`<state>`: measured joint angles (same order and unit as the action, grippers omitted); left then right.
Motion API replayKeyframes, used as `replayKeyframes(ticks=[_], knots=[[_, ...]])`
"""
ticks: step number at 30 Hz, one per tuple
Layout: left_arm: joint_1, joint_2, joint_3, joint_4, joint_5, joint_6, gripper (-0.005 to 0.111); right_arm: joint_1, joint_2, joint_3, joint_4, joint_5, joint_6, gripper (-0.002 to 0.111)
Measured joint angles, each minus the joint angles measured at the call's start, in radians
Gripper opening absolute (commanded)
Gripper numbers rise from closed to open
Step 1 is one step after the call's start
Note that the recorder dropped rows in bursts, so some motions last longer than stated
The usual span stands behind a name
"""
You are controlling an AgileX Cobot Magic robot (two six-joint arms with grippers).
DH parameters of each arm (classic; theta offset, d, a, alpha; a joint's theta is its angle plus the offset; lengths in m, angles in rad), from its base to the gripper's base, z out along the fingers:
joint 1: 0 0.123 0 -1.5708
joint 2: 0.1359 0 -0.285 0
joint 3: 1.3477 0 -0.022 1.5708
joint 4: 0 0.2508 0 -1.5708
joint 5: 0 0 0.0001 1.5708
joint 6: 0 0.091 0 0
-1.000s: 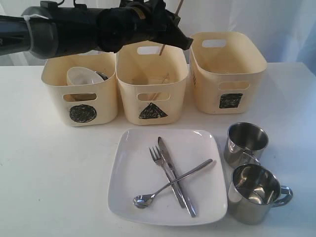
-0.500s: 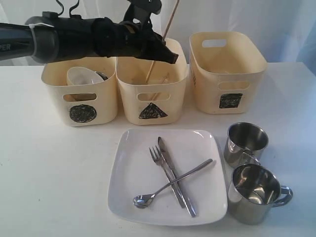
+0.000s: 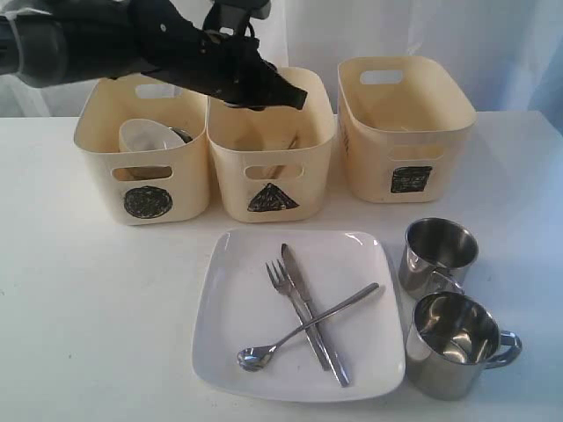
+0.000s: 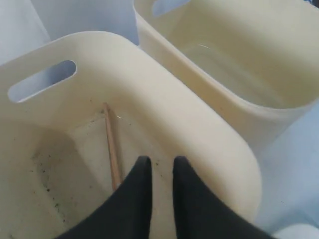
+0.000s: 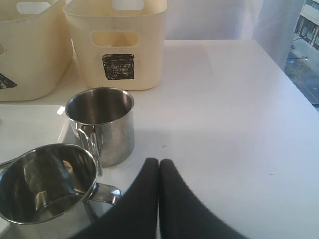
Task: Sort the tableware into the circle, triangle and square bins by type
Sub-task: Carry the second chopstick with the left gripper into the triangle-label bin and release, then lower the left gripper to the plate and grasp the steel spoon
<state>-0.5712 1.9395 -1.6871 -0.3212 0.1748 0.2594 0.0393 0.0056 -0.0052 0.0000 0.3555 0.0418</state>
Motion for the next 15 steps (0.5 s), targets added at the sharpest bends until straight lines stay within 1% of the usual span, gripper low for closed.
replayKeyframes(ticks=[3,6,9,12,15], knots=[[0.0,-0.062,0.0,0.0,0.122,0.024,0.0,0.0,0.0,0.0,0.0,0.0,0.0,0.0],[0.0,-0.118,0.0,0.0,0.273,0.059,0.0,0.0,0.0,0.0,0.0,0.0,0.0,0.0],[0.0,-0.155,0.0,-0.005,0.472,0.118,0.0,0.0,0.0,0.0,0.0,0.0,0.0,0.0],[0.0,-0.165,0.0,-0.042,0.679,0.199,0.0,0.0,0.0,0.0,0.0,0.0,0.0,0.0],[0.0,-0.157,0.0,-0.096,0.834,0.248,0.0,0.0,0.0,0.0,0.0,0.0,0.0,0.0]])
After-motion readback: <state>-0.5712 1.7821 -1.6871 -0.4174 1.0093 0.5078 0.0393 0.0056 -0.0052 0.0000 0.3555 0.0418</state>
